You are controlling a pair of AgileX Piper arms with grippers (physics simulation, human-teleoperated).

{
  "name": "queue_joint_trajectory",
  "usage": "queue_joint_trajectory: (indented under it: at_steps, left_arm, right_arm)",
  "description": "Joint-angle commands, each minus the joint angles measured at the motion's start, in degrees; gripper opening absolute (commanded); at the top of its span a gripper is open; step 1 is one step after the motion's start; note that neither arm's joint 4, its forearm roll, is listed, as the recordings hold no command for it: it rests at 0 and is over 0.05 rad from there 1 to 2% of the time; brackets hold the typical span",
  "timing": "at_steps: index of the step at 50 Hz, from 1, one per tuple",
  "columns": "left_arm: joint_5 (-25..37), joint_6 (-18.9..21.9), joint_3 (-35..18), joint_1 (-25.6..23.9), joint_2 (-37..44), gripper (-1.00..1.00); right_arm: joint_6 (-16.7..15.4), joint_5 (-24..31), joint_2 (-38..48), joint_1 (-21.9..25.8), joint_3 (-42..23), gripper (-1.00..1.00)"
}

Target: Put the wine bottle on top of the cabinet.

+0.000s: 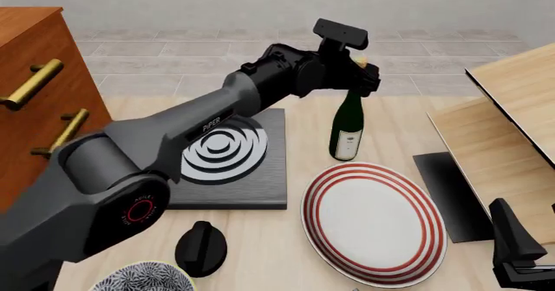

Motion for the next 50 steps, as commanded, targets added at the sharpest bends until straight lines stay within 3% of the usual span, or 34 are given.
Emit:
queue_joint_trajectory:
  at_steps: [1, 9, 14, 19, 30, 31, 47, 50]
  left_arm:
    - [2.12, -0.04, -3.26, 0.25, 1.65, 1.0]
    - [4.34, 0.07, -8.01, 0.64, 4.42, 1.0]
    - [2.94, 0.23, -5.77, 0.46, 3.86, 1.0]
    - [3.17, -0.23, -6.8, 0.67, 4.83, 1.0]
    - [-0.44, 0.21, -1.56, 0.32, 3.38, 1.0]
    - [-0.98, 0.34, -0.61, 0.33, 2.95, -1.0]
    - [-2.83, 1.51, 3.63, -0.82, -0.28, -1.0]
    - [-1.82, 1.79, 1.61, -1.01, 0.09, -1.0]
  right_arm:
    - [0.02, -0.02, 0.04, 0.01, 0.0, 1.0]
    - [-0.01, -0.16, 0.1, 0.02, 0.05, 1.0]
    - [0.01, -0.12, 0.1, 0.02, 0.03, 1.0]
    - [0.02, -0.09, 0.08, 0.03, 0.03, 1.0]
    - [-0.01, -0.07, 0.04, 0.05, 0.02, 1.0]
    - [0.0, -0.08, 0.04, 0.05, 0.03, 1.0]
    - [-0.01, -0.07, 0.01, 0.07, 0.04, 1.0]
    - [0.0, -0.06, 0.02, 0.07, 0.04, 1.0]
